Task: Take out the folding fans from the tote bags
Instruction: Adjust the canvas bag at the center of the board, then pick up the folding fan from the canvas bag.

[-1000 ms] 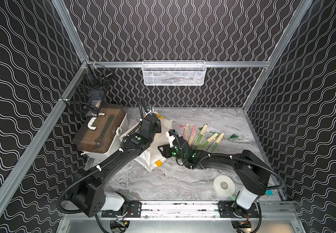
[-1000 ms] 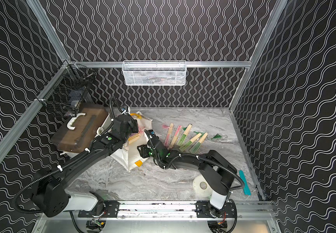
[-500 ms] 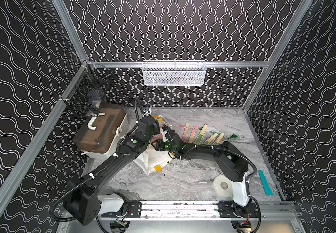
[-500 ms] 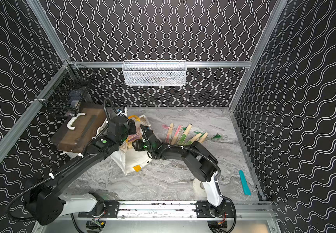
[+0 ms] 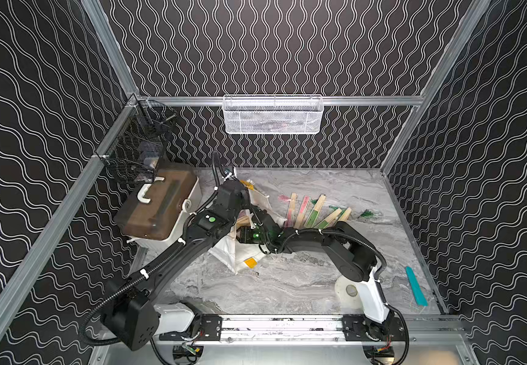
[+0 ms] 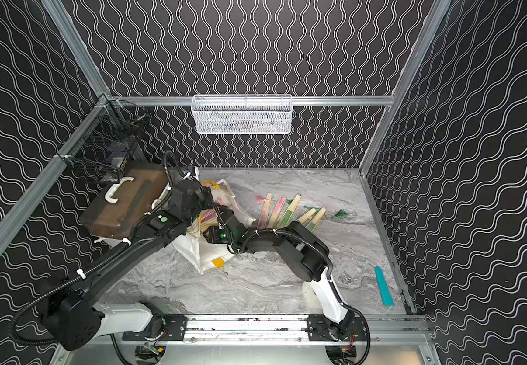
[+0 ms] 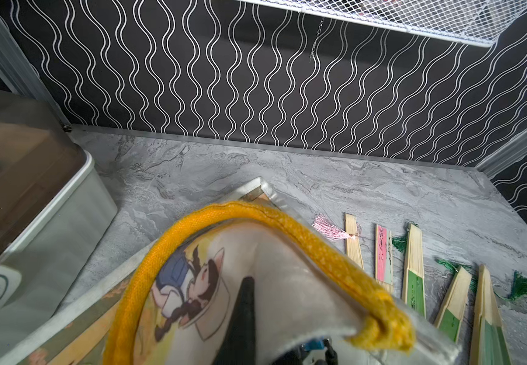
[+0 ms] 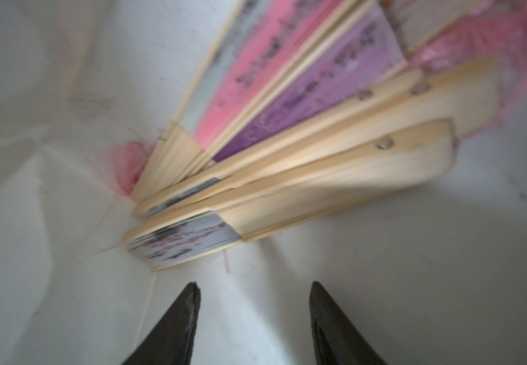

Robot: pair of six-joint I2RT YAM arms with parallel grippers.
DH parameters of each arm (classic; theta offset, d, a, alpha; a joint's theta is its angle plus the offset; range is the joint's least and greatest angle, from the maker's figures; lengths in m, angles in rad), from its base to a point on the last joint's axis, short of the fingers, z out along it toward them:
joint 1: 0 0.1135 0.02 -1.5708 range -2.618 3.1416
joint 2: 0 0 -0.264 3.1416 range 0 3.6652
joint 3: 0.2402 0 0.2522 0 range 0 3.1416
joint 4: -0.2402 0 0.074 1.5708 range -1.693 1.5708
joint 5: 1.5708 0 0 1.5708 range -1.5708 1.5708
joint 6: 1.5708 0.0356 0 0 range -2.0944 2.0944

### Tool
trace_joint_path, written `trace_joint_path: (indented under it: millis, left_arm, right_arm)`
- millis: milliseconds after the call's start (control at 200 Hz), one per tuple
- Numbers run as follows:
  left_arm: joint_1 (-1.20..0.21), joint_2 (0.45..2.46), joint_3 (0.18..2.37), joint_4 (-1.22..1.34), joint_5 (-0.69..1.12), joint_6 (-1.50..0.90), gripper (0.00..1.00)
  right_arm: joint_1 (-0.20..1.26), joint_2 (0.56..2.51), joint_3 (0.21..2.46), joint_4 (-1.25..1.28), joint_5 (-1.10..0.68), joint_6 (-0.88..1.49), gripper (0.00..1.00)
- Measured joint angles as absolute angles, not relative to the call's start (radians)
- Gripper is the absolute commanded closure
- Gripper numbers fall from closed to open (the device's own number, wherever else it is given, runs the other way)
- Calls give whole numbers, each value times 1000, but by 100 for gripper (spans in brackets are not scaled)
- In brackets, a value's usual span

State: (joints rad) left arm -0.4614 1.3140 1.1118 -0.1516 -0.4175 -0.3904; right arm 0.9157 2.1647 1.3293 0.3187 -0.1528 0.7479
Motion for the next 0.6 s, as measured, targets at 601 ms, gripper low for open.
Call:
trace_joint_path:
  millis: [601]
  left_arm:
    - [-461,1234,1070,-160,-369,-428,100]
  right_arm:
    - [819,2288,1431,453,-356,1044,30]
